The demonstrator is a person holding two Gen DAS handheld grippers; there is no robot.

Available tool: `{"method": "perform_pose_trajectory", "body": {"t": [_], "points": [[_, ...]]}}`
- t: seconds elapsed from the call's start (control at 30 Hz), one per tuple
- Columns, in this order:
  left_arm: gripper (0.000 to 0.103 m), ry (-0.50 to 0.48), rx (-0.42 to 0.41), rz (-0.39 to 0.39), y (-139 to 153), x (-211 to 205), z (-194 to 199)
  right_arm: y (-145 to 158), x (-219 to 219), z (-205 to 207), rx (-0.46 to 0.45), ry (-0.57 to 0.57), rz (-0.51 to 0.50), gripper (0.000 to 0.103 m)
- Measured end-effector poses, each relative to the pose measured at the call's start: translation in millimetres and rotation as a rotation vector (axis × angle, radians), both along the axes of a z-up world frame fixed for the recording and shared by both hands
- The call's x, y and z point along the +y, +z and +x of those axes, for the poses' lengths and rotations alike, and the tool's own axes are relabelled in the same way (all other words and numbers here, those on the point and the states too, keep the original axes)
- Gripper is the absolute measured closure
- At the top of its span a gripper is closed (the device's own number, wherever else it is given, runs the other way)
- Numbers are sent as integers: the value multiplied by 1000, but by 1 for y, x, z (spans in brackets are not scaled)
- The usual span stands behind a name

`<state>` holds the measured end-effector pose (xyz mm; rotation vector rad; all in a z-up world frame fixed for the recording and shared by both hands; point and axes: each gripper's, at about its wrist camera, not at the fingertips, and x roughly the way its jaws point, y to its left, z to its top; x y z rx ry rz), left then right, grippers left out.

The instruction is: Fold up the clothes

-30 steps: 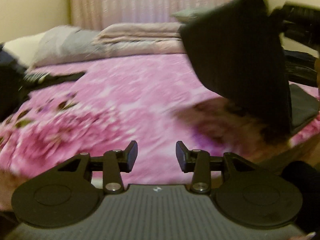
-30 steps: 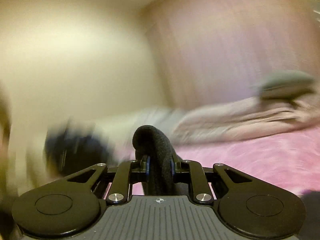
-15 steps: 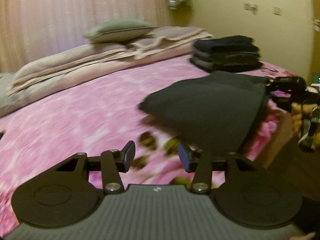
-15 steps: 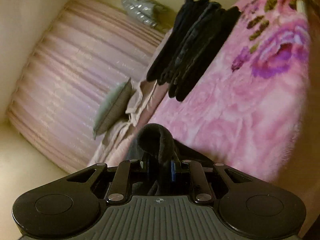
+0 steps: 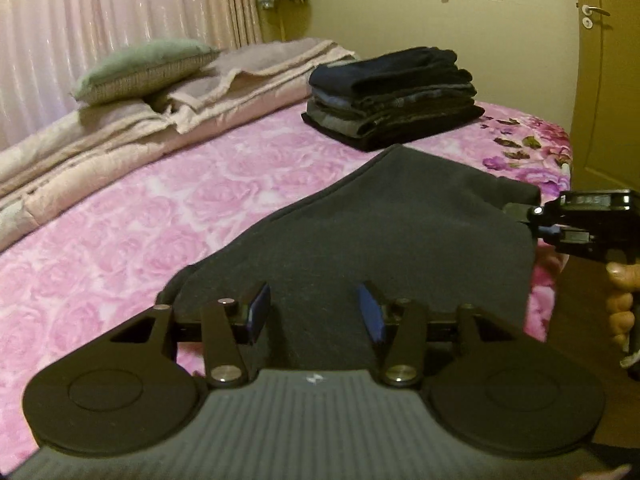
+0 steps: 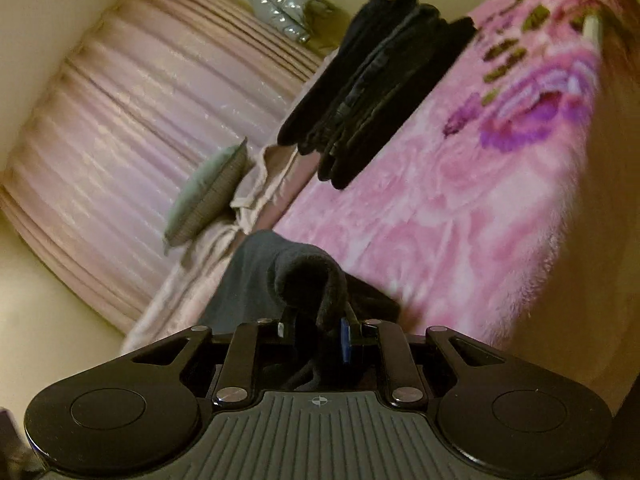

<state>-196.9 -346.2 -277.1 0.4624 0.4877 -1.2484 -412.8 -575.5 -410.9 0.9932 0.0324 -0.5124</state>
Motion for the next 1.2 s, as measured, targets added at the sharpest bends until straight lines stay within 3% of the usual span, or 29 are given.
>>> {"method": "perform_pose_trajectory", "body": {"t": [0.07, 0.17, 0.27, 0.4, 0.5, 0.63, 0.7, 0.9, 0.93, 0.97, 1.0, 1.03, 1.1, 1.2], "points": [[47, 0, 23, 26, -7, -6, 7, 3, -5, -4, -23, -7, 11, 83], [47, -1, 51, 60, -16, -12, 15, 13, -7, -17, -33, -64, -11, 63], [46, 5, 74, 51, -15, -11, 18, 32, -5, -29, -11, -100, -86, 61], [56, 7, 124, -32, 4, 4, 22, 67, 8, -17, 23, 21, -295, 61], [56, 39, 153, -59, 9, 8, 36, 69, 8, 14, 108, 174, -334, 61], [61, 53, 163, 34, -11, -8, 56, 46, -4, 53, 269, 260, -294, 62], [60, 41, 172, 63, -23, -17, 62, 40, -5, 60, 284, 271, -324, 62], [61, 27, 127, 82, -18, -15, 58, 59, -5, 49, 317, 335, -346, 61], [61, 30, 110, 78, -13, -9, 55, 64, -2, 43, 320, 346, -368, 55], [61, 34, 90, 73, -8, -3, 52, 71, 4, 36, 334, 357, -420, 44], [59, 30, 59, 68, -3, 4, 47, 78, 9, 32, 352, 366, -481, 15], [58, 22, 24, 63, 1, 10, 41, 84, 18, 25, 368, 382, -552, 7], [51, -23, -70, 60, 9, 27, 20, 92, 37, 13, 423, 447, -709, 7], [47, -109, -227, 73, 12, 48, -19, 88, 62, 11, 567, 539, -948, 7]]}}
